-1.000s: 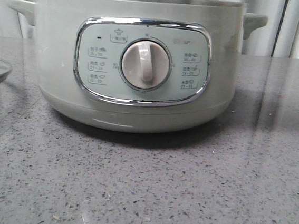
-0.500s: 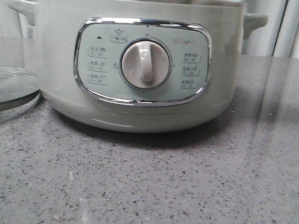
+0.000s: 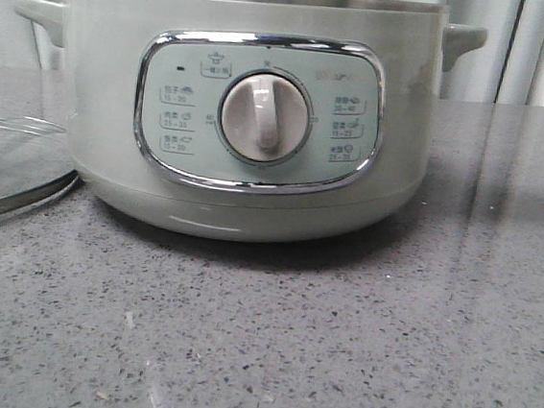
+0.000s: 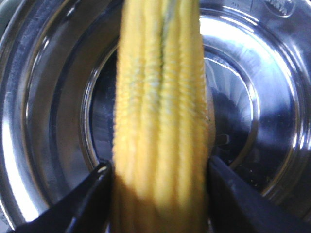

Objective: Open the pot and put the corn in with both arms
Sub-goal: 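Lower the corn into the pot and open the right gripper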

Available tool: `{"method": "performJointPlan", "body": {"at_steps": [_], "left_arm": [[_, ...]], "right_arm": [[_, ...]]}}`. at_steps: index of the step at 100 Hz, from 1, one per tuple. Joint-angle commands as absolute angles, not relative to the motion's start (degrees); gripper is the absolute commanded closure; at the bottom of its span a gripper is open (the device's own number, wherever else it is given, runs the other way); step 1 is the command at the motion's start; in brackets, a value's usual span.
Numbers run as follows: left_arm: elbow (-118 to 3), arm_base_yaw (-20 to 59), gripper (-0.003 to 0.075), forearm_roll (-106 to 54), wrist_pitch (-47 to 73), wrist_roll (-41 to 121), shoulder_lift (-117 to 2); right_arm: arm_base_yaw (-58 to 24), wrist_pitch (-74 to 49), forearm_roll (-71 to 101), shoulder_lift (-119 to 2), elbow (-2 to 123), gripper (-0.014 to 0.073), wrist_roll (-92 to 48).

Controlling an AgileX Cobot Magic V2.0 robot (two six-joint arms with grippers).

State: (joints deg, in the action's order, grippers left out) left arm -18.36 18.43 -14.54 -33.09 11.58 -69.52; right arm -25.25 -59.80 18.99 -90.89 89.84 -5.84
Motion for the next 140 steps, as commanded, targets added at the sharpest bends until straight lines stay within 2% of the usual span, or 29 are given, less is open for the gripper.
{"method": "performJointPlan", "body": {"at_steps": [1, 18, 28, 36, 45, 70, 88, 97, 105, 112, 120, 134, 140], "left_arm": [[-20.28, 18.92, 0.074, -14.21, -39.05, 11.63, -68.5], [-20.28, 18.92, 0.0716, -14.21, -39.05, 11.63, -68.5], [-20.28, 18.92, 0.0593, -14.21, -39.05, 11.63, -68.5], [-20.28, 18.92, 0.0438, -14.21, -39.05, 11.63, -68.5], [-20.28, 18.92, 0.0377, -14.21, -39.05, 11.51, -68.5], [-20.28, 18.92, 0.0383, -14.21, -39.05, 11.51, -68.28], [-20.28, 18.59, 0.0384, -15.55, -39.25, 11.61, -63.58], [-20.28, 18.35, 0.0384, -15.64, -38.59, 11.61, -59.28], [-20.28, 18.35, 0.0391, -15.64, -38.59, 11.61, -54.64], [-20.28, 18.47, 0.0436, -15.64, -38.2, 11.61, -50.8], [-20.28, 18.47, 0.0542, -15.64, -35.9, 11.61, -46.43], [-20.28, 18.47, 0.0727, -15.64, -28.17, 11.51, -38.2], [-20.28, 18.47, 0.0741, -15.54, -25.11, 11.51, -34.46]], "right_arm": [[-25.22, -57.67, 20.5, -88.8, 91.79, 0.0236, -6.37], [-25.22, -58.2, 20.5, -88.8, 91.79, 0.0237, -6.37], [-25.22, -58.56, 20.5, -88.8, 91.79, 0.0237, -6.37], [-25.22, -58.54, 20.5, -88.8, 91.79, 0.0237, -6.37], [-25.22, -58.54, 20.5, -88.8, 91.79, 0.0238, -6.37], [-25.22, -58.36, 20.5, -88.47, 91.79, 0.0238, -6.37], [-25.22, -58.34, 20.32, -86.2, 91.79, 0.0252, -6.37], [-25.22, -58.59, 19.33, -84.09, 91.79, 0.0314, -6.37], [-25.22, -59.64, 17.86, -81.89, 91.69, 0.0428, -6.37], [-25.22, -60.93, 17.01, -80.06, 91.69, 0.0542, -6.37], [-25.22, -61.4, 16.27, -77.93, 91.59, 0.0662, -6.37], [-25.22, -61.26, 14.28, -74.67, 91.61, 0.0657, -6.61], [-25.22, -60.58, 12.65, -73.11, 91.26, 0.0657, -6.62]]}}
